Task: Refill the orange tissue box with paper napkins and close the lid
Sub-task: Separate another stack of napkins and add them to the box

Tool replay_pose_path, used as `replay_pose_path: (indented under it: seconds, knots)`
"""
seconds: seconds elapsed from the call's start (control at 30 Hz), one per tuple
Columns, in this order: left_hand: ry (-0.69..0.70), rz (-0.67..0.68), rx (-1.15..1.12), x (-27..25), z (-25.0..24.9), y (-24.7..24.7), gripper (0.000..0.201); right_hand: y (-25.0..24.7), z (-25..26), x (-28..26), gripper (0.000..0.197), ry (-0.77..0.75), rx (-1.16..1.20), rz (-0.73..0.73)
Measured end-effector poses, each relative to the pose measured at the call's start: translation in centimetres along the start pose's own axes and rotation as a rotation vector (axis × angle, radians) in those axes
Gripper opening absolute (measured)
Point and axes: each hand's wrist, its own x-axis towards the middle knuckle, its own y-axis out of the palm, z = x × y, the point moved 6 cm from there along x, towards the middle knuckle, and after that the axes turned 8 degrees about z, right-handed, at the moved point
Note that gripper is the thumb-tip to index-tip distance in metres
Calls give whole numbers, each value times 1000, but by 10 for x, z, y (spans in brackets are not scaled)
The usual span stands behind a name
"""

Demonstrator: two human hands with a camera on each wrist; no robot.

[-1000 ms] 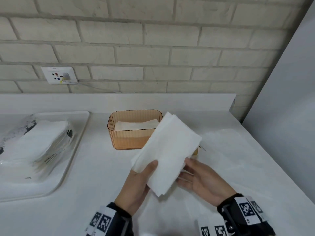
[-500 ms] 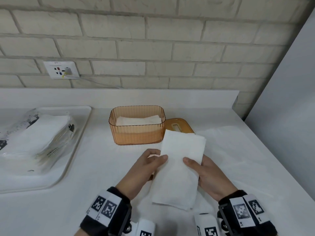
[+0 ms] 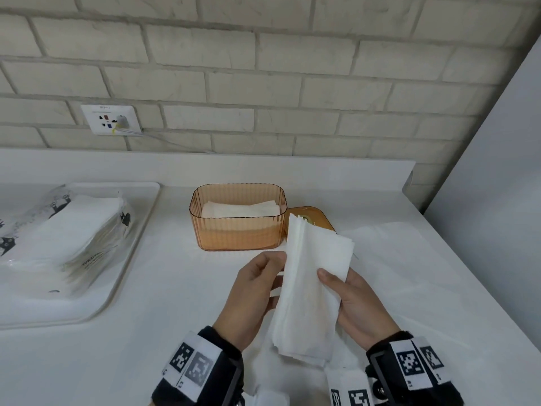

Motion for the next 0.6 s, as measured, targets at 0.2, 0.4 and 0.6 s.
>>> replay_pose_path:
  seconds: [0.2, 0.4, 0.6]
  knots:
    - [34, -80, 105, -2, -3, -3, 19, -1, 3, 0, 44, -55, -210, -137]
    - [21, -116, 63, -2, 4, 1, 16, 6, 29, -6, 44, -297, -856, -373]
    - [56, -118, 57, -3, 5, 8, 18, 35, 37, -14, 7, -273, -952, -151]
